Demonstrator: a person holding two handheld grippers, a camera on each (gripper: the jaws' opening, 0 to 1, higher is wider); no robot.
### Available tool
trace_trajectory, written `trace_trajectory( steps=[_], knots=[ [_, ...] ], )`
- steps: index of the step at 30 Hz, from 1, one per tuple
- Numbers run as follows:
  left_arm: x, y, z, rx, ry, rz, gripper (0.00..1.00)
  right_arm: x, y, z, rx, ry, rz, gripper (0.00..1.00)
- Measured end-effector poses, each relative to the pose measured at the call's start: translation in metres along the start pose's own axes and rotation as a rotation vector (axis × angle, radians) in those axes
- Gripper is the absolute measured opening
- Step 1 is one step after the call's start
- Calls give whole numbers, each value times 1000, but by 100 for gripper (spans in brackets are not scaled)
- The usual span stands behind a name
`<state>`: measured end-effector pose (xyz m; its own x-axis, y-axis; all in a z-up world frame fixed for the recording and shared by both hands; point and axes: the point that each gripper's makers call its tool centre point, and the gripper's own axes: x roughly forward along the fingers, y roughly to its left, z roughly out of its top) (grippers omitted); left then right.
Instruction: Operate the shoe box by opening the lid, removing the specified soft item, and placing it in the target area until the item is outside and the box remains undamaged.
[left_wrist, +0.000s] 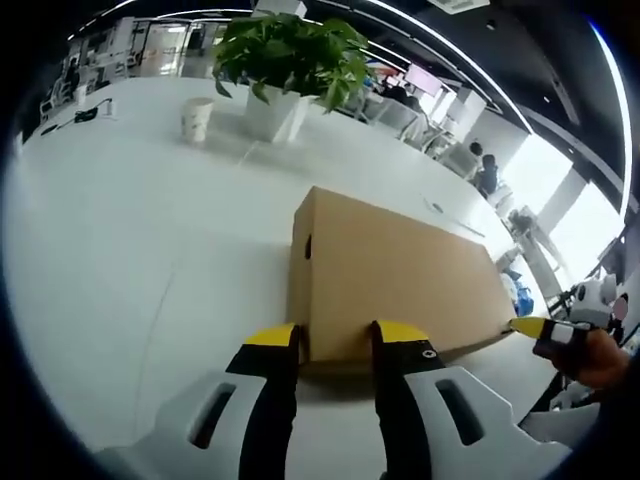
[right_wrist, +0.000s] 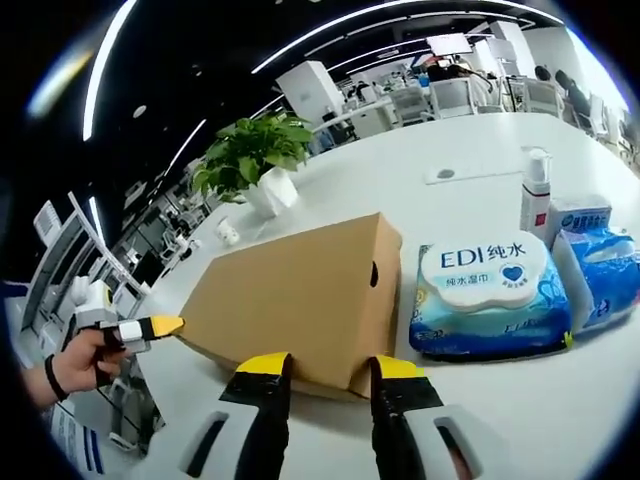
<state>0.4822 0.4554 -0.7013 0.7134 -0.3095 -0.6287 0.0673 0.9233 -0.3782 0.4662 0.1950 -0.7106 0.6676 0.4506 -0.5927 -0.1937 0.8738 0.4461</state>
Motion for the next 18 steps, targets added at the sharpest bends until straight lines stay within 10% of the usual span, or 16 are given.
trace_trajectory(
  steps=[18],
  knots=[
    [49, -13, 37, 10, -14, -14, 29, 23, -28, 37, 31, -3, -33, 28]
  ],
)
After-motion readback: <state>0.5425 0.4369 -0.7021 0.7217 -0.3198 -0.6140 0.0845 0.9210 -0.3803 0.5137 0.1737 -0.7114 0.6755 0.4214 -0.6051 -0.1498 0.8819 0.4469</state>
